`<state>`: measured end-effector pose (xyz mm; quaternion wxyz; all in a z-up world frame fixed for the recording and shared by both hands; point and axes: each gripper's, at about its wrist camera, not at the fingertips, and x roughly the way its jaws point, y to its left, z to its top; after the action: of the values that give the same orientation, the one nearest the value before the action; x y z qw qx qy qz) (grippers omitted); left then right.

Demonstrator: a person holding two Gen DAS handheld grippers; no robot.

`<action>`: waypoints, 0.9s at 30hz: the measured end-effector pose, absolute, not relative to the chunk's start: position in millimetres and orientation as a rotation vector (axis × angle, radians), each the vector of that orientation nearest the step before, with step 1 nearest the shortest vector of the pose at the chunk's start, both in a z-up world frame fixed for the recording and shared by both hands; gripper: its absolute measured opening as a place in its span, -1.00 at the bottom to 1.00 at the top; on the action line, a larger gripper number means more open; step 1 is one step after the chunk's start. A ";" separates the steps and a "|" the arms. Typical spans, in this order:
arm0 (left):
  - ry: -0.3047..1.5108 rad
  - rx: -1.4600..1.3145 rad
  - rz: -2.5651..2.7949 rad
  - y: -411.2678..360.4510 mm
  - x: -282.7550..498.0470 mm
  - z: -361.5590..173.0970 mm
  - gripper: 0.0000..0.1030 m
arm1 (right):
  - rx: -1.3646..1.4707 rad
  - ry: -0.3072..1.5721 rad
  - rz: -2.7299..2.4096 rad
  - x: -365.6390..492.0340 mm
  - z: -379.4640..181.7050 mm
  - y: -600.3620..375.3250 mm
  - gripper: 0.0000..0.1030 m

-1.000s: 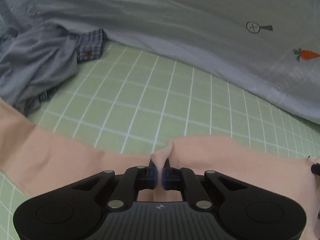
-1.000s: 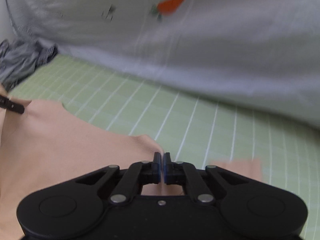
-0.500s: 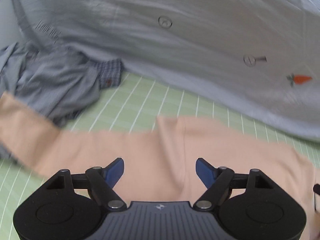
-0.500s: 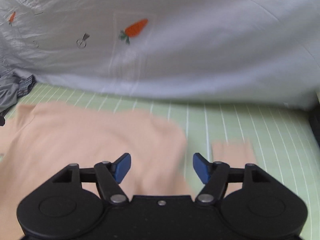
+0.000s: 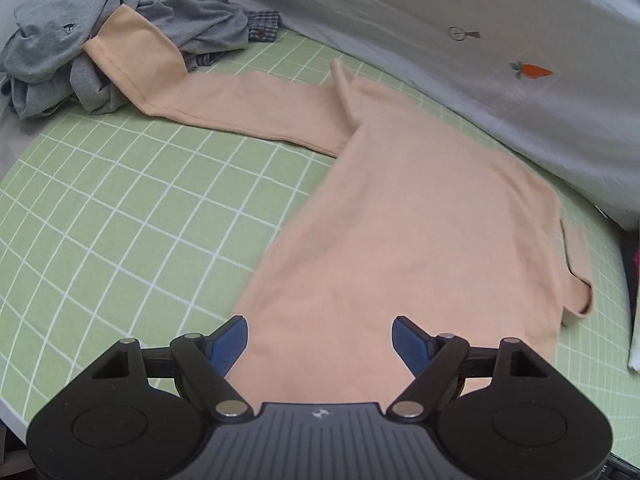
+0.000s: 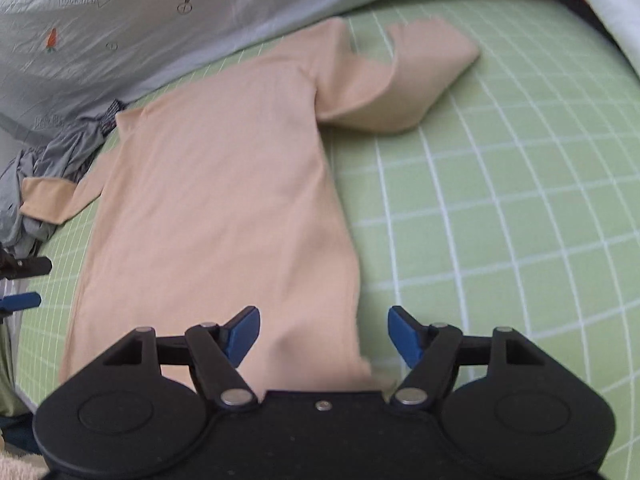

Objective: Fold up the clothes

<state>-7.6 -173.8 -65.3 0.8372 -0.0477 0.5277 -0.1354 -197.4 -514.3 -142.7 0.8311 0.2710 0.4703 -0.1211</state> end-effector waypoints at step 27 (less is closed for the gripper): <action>1.013 0.034 -0.306 -236.6 -88.8 -34.4 0.60 | 0.438 0.948 -0.329 -248.1 -91.5 -556.3 -0.18</action>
<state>-88.8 -236.6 -34.4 0.8631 0.0160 0.4832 -0.1461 -248.1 -556.3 -91.5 0.8539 0.2081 0.4506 -0.1566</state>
